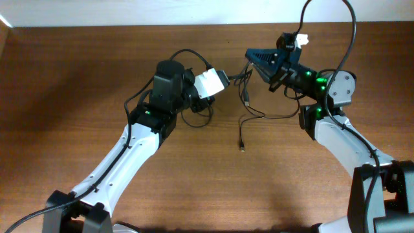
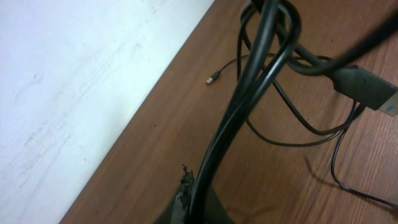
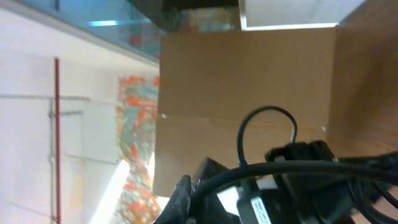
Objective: Untangle cables
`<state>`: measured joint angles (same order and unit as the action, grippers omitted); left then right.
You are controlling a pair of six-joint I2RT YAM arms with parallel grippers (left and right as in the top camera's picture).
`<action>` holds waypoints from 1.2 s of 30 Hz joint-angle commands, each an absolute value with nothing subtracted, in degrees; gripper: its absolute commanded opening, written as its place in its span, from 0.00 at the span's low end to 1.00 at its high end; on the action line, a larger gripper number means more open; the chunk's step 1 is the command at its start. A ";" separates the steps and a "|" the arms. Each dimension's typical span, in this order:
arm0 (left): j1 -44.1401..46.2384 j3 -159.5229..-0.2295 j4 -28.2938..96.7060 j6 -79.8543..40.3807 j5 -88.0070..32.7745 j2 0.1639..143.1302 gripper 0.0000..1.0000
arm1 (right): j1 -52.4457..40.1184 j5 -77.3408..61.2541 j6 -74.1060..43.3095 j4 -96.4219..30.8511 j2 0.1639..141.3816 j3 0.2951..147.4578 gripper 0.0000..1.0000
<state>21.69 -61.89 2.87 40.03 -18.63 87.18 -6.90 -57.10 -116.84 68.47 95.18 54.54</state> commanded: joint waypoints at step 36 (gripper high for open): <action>21.39 -61.87 23.05 40.77 -54.11 87.42 0.00 | -6.61 -2.61 -95.31 41.06 94.24 55.42 0.04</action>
